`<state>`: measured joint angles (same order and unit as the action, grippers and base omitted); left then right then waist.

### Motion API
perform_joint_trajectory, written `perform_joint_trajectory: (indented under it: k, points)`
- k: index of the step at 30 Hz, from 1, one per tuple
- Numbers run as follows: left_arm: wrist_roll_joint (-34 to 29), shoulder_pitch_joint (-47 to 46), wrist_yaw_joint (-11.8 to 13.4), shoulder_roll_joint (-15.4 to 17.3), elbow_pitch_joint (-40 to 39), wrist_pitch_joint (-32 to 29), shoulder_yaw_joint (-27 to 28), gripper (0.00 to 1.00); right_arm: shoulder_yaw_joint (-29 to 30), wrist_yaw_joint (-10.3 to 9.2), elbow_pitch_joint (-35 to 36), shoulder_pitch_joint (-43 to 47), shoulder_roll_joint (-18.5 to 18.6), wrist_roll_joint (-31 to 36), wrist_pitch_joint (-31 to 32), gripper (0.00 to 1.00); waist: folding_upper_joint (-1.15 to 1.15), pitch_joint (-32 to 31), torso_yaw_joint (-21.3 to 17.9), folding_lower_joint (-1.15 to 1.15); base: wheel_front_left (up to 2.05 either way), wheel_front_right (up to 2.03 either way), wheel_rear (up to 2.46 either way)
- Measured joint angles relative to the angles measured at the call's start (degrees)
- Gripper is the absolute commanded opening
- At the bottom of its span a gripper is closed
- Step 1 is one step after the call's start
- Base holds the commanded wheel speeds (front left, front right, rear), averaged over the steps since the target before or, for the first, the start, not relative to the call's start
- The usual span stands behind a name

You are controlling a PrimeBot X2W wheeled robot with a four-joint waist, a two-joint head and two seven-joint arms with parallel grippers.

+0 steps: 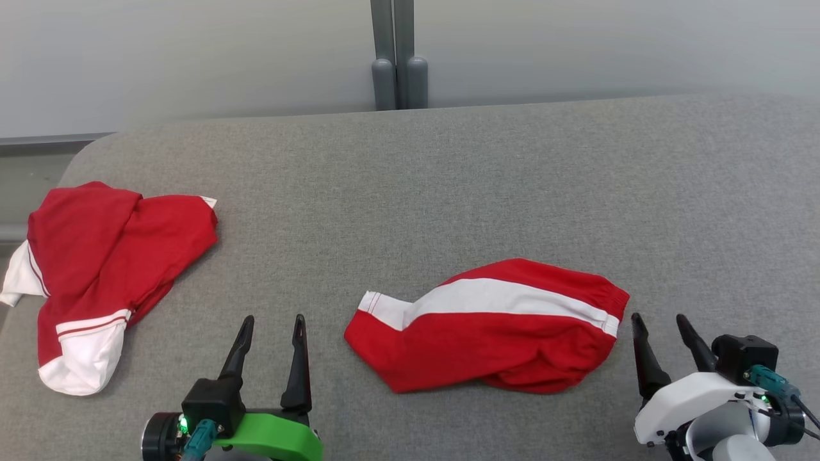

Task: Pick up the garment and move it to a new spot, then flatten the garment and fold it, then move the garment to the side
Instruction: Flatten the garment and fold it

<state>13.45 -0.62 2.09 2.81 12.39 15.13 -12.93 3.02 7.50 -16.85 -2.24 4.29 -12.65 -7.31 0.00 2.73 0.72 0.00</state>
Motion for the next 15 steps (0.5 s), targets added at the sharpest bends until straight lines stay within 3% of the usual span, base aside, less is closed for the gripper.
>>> perform_joint_trajectory:
  k: [15]
  points:
    - [0.00,-1.33,0.01,0.00,-0.03,0.00,-0.07,1.00,-9.18,0.00,-6.45,-4.65,2.49,-10.11,5.76,1.00,0.00,2.77,1.38,0.00,0.00,0.00,0.00]
